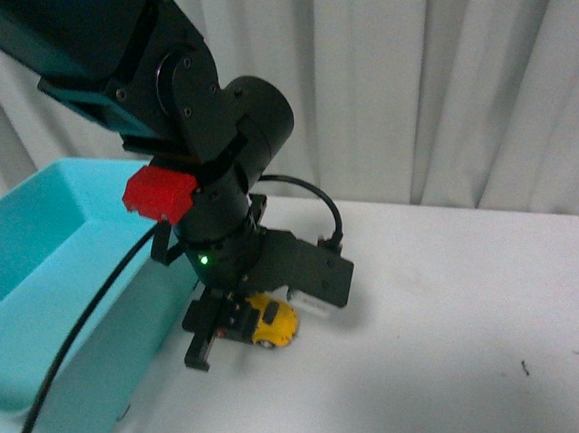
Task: Wind up and store yellow beetle toy
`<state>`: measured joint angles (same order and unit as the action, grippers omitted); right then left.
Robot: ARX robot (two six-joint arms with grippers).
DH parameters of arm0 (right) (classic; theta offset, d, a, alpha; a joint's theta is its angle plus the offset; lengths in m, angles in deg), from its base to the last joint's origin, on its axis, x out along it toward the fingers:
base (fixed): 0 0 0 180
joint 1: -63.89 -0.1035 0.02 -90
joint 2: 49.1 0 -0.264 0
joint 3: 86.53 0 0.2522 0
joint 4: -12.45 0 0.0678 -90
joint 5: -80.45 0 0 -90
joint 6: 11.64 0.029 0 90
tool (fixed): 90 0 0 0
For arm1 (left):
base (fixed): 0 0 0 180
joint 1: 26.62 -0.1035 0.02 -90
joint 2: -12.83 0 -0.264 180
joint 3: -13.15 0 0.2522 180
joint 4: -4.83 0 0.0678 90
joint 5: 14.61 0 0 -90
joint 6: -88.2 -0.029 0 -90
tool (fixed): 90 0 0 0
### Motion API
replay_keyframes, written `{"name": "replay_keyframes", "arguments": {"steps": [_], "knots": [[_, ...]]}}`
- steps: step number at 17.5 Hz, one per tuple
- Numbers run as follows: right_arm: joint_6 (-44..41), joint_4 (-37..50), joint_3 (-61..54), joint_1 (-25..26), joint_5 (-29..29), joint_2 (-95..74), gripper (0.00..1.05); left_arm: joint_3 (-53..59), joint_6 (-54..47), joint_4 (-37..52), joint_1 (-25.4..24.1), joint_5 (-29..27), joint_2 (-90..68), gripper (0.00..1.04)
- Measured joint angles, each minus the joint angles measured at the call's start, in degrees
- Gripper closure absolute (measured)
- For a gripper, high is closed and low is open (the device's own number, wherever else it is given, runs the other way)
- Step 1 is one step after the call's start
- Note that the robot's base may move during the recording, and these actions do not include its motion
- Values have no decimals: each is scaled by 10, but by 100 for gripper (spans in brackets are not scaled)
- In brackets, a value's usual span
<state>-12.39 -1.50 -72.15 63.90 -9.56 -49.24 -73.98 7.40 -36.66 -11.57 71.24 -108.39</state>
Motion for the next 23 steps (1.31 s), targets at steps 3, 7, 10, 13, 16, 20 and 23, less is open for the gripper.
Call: {"name": "replay_keyframes", "arguments": {"steps": [3, 7, 10, 13, 16, 20, 23], "knots": [[0, 0, 0, 0, 0, 0, 7, -19, -5, -45, 35, 67, 67, 64], [0, 0, 0, 0, 0, 0, 7, -91, 78, -87, 21, 173, 195, 64], [0, 0, 0, 0, 0, 0, 7, -123, 144, -91, -57, 186, 262, 64], [0, 0, 0, 0, 0, 0, 7, -125, 201, -83, -139, 136, 275, 64], [0, 0, 0, 0, 0, 0, 7, -93, 265, -92, -210, 87, 271, 64], [0, 0, 0, 0, 0, 0, 7, -48, 334, -90, -239, 31, 251, 64], [0, 0, 0, 0, 0, 0, 7, -6, 399, -56, -251, -7, 208, 64]]}}
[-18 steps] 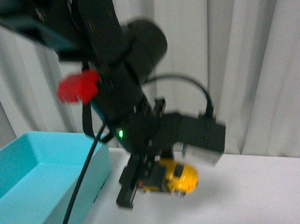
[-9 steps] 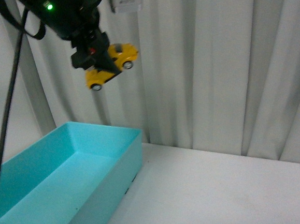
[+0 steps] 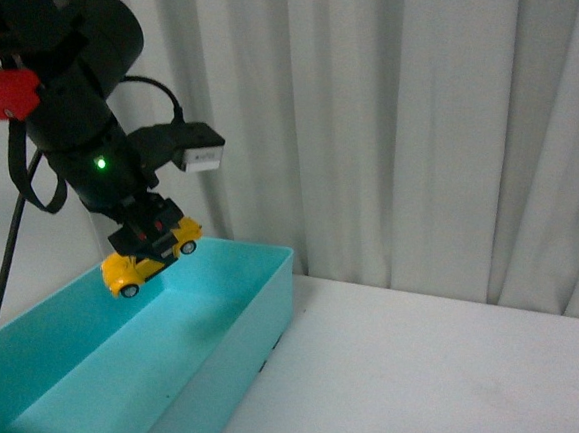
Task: Wind up and store yellow beetle toy
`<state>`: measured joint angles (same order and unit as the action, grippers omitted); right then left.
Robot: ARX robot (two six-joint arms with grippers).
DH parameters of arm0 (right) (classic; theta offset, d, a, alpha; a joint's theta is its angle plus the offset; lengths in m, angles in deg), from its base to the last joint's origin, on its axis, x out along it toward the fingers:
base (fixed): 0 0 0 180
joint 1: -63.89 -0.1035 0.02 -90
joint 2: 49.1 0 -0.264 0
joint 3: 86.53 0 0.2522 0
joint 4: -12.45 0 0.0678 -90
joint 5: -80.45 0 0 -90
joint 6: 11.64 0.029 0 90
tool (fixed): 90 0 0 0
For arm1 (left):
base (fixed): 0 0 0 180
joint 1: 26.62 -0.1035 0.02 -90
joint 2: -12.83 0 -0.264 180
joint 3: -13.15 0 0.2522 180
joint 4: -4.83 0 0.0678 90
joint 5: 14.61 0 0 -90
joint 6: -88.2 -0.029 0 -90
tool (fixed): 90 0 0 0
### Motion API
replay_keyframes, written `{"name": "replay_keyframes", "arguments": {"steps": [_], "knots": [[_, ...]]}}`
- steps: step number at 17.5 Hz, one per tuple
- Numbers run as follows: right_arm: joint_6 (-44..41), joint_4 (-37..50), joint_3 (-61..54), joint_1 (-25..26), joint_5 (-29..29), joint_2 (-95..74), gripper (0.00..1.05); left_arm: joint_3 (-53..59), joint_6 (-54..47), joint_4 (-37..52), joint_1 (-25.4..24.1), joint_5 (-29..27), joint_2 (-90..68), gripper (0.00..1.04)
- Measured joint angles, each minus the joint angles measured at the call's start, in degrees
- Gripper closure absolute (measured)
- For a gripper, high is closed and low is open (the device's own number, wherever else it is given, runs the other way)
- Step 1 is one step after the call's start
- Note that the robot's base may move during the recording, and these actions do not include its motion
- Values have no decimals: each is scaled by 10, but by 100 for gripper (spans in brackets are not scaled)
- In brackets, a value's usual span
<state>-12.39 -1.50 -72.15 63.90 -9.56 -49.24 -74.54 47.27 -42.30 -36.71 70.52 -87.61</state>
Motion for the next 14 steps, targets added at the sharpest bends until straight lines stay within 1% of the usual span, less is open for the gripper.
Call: {"name": "replay_keyframes", "arguments": {"steps": [2, 5, 9, 13, 14], "knots": [[0, 0, 0, 0, 0, 0, 7, 11, 26, 28, -18, -31, -33, 64], [0, 0, 0, 0, 0, 0, 7, 21, 70, 63, -35, -35, -82, 64], [0, 0, 0, 0, 0, 0, 7, 33, 86, 104, -47, -49, -125, 64], [0, 0, 0, 0, 0, 0, 7, 57, 92, 112, -45, -39, -149, 64], [0, 0, 0, 0, 0, 0, 7, 57, 97, 109, -39, -27, -151, 59]]}}
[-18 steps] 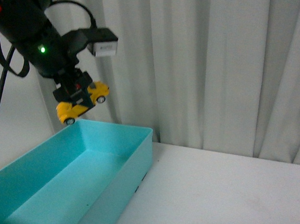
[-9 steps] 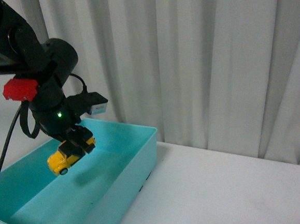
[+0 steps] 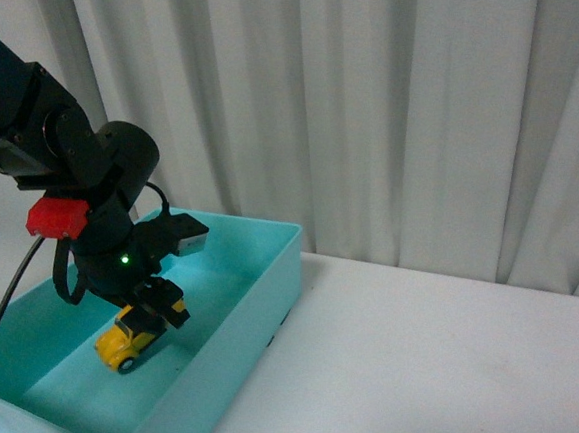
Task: Wind up and store yellow beetle toy
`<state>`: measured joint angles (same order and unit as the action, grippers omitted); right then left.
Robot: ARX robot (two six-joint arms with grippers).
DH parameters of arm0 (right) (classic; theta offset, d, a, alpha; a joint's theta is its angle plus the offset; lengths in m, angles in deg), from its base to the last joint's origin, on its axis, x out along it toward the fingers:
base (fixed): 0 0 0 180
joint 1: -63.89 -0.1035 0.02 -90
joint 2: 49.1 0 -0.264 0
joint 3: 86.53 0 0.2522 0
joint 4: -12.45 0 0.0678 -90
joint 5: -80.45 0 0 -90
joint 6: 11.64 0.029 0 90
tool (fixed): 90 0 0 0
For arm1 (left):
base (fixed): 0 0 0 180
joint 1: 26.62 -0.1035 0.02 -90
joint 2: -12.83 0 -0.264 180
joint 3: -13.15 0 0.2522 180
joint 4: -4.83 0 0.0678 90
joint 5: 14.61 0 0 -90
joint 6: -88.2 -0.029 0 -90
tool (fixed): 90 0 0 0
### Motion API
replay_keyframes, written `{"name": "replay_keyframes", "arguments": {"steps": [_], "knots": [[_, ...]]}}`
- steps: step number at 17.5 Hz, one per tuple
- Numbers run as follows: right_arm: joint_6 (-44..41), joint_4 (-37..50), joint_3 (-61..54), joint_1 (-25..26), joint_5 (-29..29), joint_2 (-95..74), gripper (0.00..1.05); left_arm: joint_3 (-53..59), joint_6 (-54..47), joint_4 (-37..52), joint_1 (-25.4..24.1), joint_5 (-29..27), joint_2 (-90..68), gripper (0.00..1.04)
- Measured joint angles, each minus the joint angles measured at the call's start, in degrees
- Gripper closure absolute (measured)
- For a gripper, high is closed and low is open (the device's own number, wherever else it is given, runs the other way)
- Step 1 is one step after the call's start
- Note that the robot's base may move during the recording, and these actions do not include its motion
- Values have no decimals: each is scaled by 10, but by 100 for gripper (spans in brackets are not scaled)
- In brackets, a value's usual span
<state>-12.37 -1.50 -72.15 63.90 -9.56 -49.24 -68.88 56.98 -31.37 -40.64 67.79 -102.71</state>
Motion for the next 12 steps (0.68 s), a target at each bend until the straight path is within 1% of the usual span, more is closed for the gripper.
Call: {"name": "replay_keyframes", "arguments": {"steps": [3, 5, 6, 7, 9, 11, 12], "knots": [[0, 0, 0, 0, 0, 0, 7, 0, 9, -7, 7, 18, 0, 28], [0, 0, 0, 0, 0, 0, 7, 1, 11, -1, 5, 39, 15, 10], [0, 0, 0, 0, 0, 0, 7, 3, 9, 5, 0, 42, 40, 5], [0, 0, 0, 0, 0, 0, 7, 7, 9, 11, -9, 55, 75, 8], [0, 0, 0, 0, 0, 0, 7, 20, 8, 25, -39, 78, 153, 7], [0, 0, 0, 0, 0, 0, 7, 59, 8, 39, -71, 124, 247, 7], [0, 0, 0, 0, 0, 0, 7, 146, 54, 228, -86, 195, 315, 15]]}}
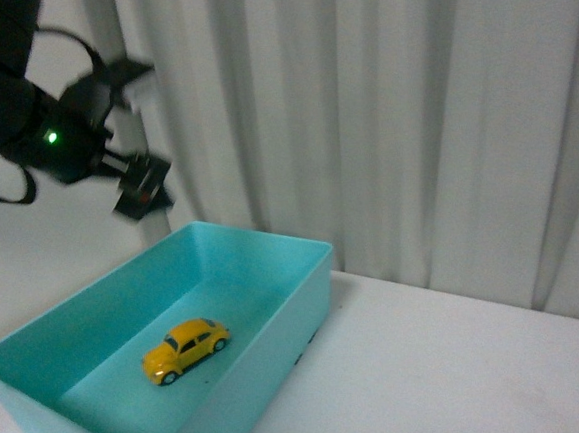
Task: Wind up and store yellow beetle toy
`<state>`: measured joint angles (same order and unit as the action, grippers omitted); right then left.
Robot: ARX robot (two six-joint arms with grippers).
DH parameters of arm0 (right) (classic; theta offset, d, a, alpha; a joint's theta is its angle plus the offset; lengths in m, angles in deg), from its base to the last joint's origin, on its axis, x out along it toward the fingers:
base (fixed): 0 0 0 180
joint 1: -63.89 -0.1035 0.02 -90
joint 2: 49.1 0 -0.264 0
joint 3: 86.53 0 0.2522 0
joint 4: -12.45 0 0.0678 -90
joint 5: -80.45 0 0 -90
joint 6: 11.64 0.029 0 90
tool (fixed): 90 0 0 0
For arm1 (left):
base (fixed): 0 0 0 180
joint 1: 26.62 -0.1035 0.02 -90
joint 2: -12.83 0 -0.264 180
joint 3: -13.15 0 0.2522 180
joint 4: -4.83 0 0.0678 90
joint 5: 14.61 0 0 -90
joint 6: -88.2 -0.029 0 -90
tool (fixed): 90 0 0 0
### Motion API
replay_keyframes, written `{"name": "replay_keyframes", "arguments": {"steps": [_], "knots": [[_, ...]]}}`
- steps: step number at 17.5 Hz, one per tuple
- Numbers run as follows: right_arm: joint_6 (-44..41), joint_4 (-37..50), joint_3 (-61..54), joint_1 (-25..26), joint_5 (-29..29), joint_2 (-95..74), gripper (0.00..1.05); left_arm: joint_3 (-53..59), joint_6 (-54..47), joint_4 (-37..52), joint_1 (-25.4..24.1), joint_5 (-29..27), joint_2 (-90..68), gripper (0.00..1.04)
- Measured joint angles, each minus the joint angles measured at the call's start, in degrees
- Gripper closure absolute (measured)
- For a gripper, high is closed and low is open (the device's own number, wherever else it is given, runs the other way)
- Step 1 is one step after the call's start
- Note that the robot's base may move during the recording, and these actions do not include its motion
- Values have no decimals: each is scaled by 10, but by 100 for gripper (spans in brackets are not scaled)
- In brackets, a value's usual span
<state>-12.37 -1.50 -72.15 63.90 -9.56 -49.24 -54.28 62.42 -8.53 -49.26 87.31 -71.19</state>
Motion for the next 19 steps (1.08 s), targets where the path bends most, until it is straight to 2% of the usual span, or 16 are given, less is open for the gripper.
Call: {"name": "replay_keyframes", "arguments": {"steps": [1, 2, 4, 7, 8, 13, 16, 17, 19], "knots": [[0, 0, 0, 0, 0, 0, 7, 102, 78, 151, 1, 65, 90, 27], [0, 0, 0, 0, 0, 0, 7, 180, 149, 221, 11, 88, 180, 38], [0, -1, 0, 0, 0, 0, 7, 260, 224, 134, 24, 85, 377, 63], [1, 0, 0, 0, 0, 0, 7, 342, 247, 148, 85, 28, 507, 99], [1, 0, 0, 0, -1, 0, 7, 374, 254, 148, 102, 7, 522, 103], [1, 0, 0, 0, 0, 0, 7, 418, 254, 152, 134, -28, 561, 103], [1, 0, 0, 0, 0, 0, 7, 457, 254, 145, 176, -72, 608, 103], [1, 0, 0, 0, 0, 0, 7, 468, 255, 141, 216, -111, 620, 103], [1, 0, 0, 0, 0, 0, 7, 480, 255, 137, 228, -118, 643, 103]]}}
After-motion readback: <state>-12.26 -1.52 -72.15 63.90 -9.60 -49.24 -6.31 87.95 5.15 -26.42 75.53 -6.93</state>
